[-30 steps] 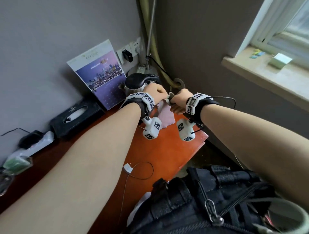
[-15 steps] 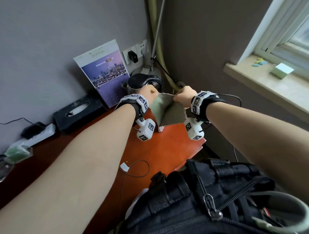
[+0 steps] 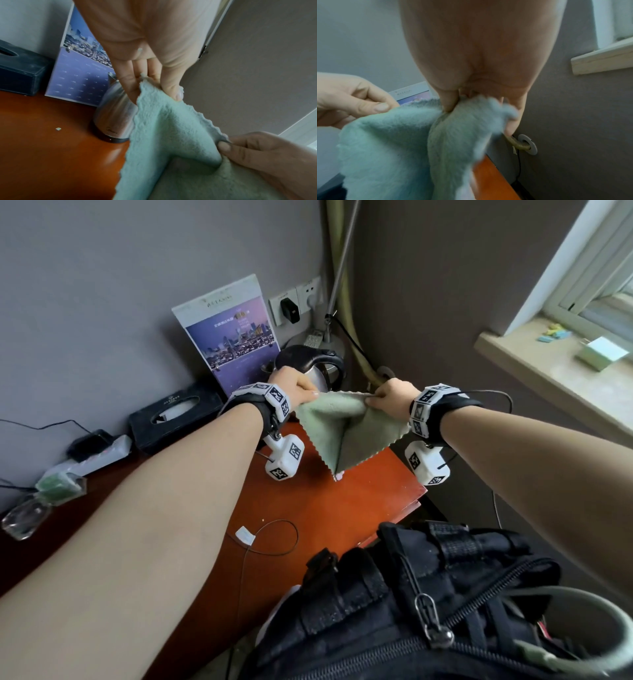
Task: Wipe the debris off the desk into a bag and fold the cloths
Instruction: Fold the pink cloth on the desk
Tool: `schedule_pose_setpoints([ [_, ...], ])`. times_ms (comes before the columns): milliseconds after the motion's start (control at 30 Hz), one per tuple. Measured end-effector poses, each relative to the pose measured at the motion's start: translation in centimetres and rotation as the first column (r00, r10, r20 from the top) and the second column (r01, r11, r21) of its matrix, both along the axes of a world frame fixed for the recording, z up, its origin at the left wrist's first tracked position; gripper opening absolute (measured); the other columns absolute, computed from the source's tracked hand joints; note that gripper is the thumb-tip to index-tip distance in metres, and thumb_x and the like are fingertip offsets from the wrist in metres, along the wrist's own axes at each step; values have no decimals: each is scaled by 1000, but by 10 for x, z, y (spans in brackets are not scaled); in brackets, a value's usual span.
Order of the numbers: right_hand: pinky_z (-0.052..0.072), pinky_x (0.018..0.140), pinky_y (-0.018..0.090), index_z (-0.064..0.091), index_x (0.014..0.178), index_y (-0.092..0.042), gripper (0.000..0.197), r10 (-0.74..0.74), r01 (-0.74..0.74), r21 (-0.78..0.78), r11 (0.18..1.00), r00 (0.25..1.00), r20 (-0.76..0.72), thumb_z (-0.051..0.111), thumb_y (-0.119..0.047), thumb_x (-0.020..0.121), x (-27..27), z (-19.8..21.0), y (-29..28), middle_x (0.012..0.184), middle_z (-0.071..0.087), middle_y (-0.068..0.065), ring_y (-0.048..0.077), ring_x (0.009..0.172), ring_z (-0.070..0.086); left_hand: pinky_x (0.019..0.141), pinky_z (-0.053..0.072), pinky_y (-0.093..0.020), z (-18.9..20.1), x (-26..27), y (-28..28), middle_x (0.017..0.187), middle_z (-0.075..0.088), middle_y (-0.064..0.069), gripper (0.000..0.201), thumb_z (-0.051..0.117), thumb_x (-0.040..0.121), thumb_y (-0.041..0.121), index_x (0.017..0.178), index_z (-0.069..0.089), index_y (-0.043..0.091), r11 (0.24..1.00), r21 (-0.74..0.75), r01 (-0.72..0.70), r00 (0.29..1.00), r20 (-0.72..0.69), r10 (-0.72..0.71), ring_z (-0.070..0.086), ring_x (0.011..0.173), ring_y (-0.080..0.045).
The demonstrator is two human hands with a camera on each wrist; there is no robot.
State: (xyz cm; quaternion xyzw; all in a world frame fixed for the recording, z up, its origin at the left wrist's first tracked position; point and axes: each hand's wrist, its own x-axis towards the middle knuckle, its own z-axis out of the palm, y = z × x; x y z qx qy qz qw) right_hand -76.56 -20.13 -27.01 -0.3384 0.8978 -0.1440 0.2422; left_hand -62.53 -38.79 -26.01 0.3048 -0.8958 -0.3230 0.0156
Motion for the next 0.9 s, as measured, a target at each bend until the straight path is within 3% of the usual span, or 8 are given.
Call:
schedule_pose_setpoints([
  [167,44,74,30,72,101,-9,33,110,-110,6,994,991,-73,67,-38,86,-2,1,1,99,66,15,31,94,60,86,52,-24,-2,14,-3,91,75,-1,12,76,85,20,96,80,17,1000,11,-17,999,46,16,67,89,-12],
  [367,39,68,27,73,91,-13,43,220,-216,93,972,975,-29,73,-53,77,-4,5,3,84,62,3,20,80,56,90,53,-30,-6,26,1,90,73,0,9,71,89,20,93,79,18,1000,12,19,985,169,-21,68,93,-17],
  [467,41,69,27,73,92,-16,46,246,-246,125,961,969,16,72,-58,74,-3,4,4,86,65,2,18,81,58,77,52,-27,-8,35,5,95,74,-9,10,69,90,15,94,77,11,996,69,49,979,196,-61,66,87,-18],
  [567,43,69,27,74,91,-16,47,266,-271,147,951,963,49,73,-59,73,1,2,2,85,67,1,18,80,60,56,52,-24,-10,45,8,83,69,-9,11,65,93,16,94,75,11,989,143,22,967,247,-57,61,71,-19],
  [667,44,61,25,74,87,-14,45,278,-297,205,933,954,115,74,-57,72,5,-2,-1,77,67,-1,16,74,60,51,49,-26,-11,51,9,68,62,-10,13,61,95,11,90,72,8,965,261,-25,940,334,-65,55,58,-22],
  [733,46,63,25,74,85,-14,44,274,-300,218,929,952,138,76,-56,71,7,-6,-5,77,68,0,16,73,61,44,45,-22,-12,54,9,63,60,-9,14,60,96,8,87,70,5,954,297,-48,932,356,-64,51,51,-20],
  [800,45,66,27,73,83,-12,42,279,-300,211,930,953,121,78,-52,71,7,-9,-8,75,66,1,19,74,60,47,50,-25,-17,55,8,66,62,-9,18,59,97,9,82,69,9,950,306,-67,938,343,-44,56,56,-22],
  [900,41,67,26,73,93,-13,34,284,-290,212,933,957,57,81,-39,73,8,-15,-13,78,62,1,20,77,57,64,62,-39,-29,56,6,77,65,-12,11,62,95,9,88,71,10,960,268,-86,950,314,-2,63,69,-26],
])
